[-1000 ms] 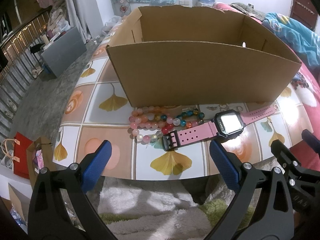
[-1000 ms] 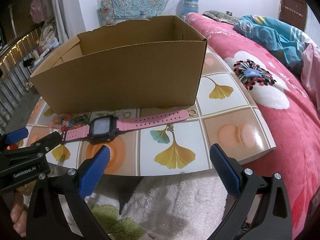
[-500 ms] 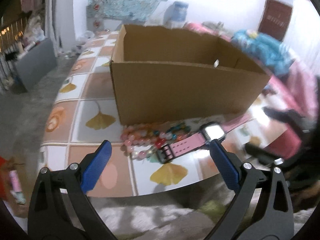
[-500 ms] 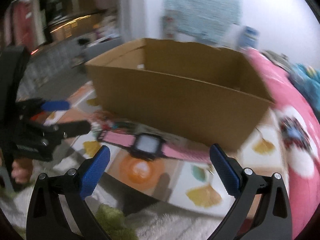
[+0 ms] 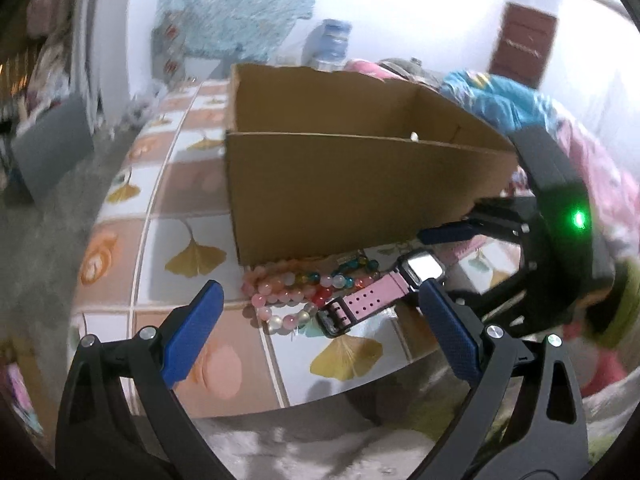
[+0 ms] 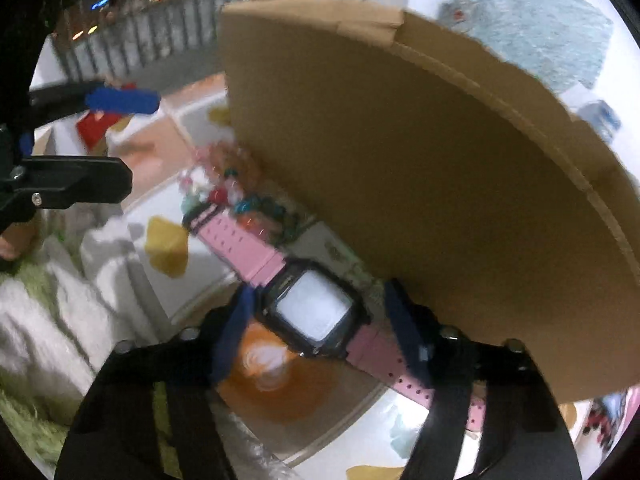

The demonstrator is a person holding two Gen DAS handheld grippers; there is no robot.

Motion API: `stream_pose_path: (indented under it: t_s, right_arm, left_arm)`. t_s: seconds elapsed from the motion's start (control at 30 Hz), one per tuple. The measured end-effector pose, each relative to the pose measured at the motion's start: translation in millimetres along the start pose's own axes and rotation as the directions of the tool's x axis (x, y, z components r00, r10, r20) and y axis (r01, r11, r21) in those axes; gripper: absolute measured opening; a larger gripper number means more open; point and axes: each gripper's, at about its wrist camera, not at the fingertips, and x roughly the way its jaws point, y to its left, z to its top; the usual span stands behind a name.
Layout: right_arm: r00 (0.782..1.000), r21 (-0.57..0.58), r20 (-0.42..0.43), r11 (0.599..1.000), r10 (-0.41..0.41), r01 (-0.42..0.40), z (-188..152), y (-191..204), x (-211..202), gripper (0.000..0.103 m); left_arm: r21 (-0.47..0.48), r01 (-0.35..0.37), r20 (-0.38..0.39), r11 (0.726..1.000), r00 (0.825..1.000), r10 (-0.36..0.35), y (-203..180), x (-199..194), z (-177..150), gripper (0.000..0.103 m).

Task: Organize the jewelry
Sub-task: 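Grasp the pink-strapped watch face with the right gripper while the left gripper pinches its strap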

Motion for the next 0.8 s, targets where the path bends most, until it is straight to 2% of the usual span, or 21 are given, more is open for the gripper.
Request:
stream_pose_path:
  t_s: [0.17, 0.37, 0.4, 0.47, 0.5, 0.57, 0.7, 0.8]
  right_arm:
    - [0.998, 0.01, -0.01, 0.998, 0.058, -0.058, 1, -8, -7, 0.054]
    - [0.979, 0.099, 0.002, 0.974, 0.205, -0.204, 0, -38, -8, 0.053]
    - [0.974, 0.111, 0.007, 0.968, 0.227, -0.227, 0, -41, -9, 0.053]
    - [0.962, 0.139, 0.016, 0.952, 0.274, -0.273, -2, -49, -11, 0.053]
    - [0.957, 0.148, 0.02, 0.945, 0.291, -0.29, -2, -52, -11, 0.053]
    - [0.943, 0.168, 0.03, 0.929, 0.331, -0.331, -5, -59, -13, 0.053]
    - [0.939, 0.182, 0.047, 0.922, 0.339, -0.342, -5, -66, -17, 0.053]
    - [0.924, 0.192, 0.074, 0.904, 0.375, -0.382, -3, -66, -15, 0.053]
  left_arm:
    - [0.121, -0.001, 0.023, 0.993, 1.0, -0.002, -20, -1, 0, 0.093]
    - [0.3, -0.003, -0.011, 0.954, 1.0, 0.007, -51, 13, -1, 0.064]
    - [0.323, -0.001, -0.017, 0.946, 1.0, 0.007, -55, 16, -1, 0.062]
    - [0.396, -0.013, -0.033, 0.918, 0.999, 0.029, -66, 24, -3, 0.059]
    - [0.422, -0.023, -0.038, 0.906, 0.998, 0.043, -70, 27, -4, 0.051]
    - [0.491, -0.044, -0.048, 0.87, 0.996, 0.078, -80, 35, -7, 0.048]
    - [0.57, -0.058, -0.042, 0.82, 0.994, 0.1, -93, 41, -12, 0.04]
    - [0.611, -0.073, -0.048, 0.788, 0.991, 0.128, -97, 45, -16, 0.036]
